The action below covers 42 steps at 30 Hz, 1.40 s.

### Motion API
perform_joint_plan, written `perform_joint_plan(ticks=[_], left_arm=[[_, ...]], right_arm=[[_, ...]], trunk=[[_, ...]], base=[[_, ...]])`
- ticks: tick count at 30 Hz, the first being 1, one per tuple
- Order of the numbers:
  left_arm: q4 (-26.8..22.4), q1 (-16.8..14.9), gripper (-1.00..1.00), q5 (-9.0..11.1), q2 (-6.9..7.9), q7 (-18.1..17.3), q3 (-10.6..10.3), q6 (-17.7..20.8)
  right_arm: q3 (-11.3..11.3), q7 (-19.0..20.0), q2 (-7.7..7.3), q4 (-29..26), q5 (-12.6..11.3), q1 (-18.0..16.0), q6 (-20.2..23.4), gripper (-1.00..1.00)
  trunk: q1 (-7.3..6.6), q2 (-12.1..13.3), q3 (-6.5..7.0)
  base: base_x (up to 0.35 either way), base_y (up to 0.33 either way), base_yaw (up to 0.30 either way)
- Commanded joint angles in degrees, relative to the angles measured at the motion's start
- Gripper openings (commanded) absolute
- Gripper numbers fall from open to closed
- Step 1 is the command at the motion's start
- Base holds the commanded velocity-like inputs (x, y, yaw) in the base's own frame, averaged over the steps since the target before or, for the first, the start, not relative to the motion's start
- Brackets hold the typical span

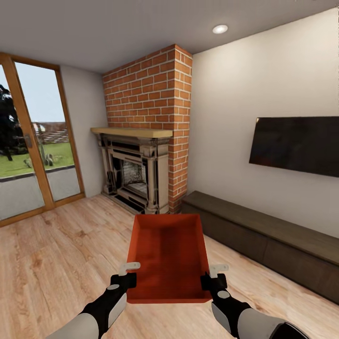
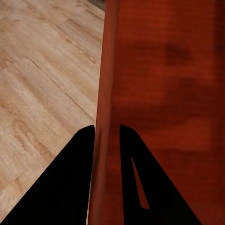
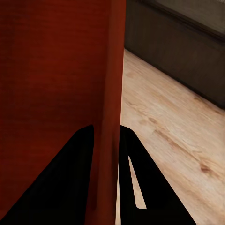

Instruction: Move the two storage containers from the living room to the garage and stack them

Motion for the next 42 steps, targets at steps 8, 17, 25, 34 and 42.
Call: perform_joint_plan(ticks=[8, 17, 25, 34, 42], left_arm=[[-0.2, -0.1, -1.00, -0.3, -0.21, 0.8, 0.3, -0.4], [-0.3, 0.0, -1.00, -0.4, -0.17, 0.8, 0.3, -0.4], [-0.3, 0.0, -1.00, -0.4, -0.17, 0.8, 0.3, -0.4], [-0.4, 0.0, -1.00, -0.3, -0.17, 0.8, 0.3, -0.4], [-0.5, 0.0, -1.00, -0.3, -0.17, 0.8, 0.3, -0.4]], right_arm=[[-1.7, -0.3, 0.36, 0.2, -1.4, 0.0, -0.2, -1.00], [-1.7, -0.3, 0.36, 0.2, -1.4, 0.0, -0.2, -1.00], [-1.7, -0.3, 0.36, 0.2, -1.4, 0.0, -0.2, -1.00], [-1.7, -0.3, 0.36, 0.2, -1.4, 0.0, -0.1, -1.00], [-1.7, -0.3, 0.36, 0.2, -1.4, 0.0, 0.0, -1.00]], trunk=[[0.01, -0.1, 0.66], [0.01, -0.1, 1.49], [0.01, -0.1, 2.22], [-0.21, 0.3, 2.85], [-1.09, 2.0, 3.58]], base=[[0.000, 0.000, 0.000], [0.000, 0.000, 0.000], [0.000, 0.000, 0.000], [0.000, 0.000, 0.000], [0.000, 0.000, 0.000]])
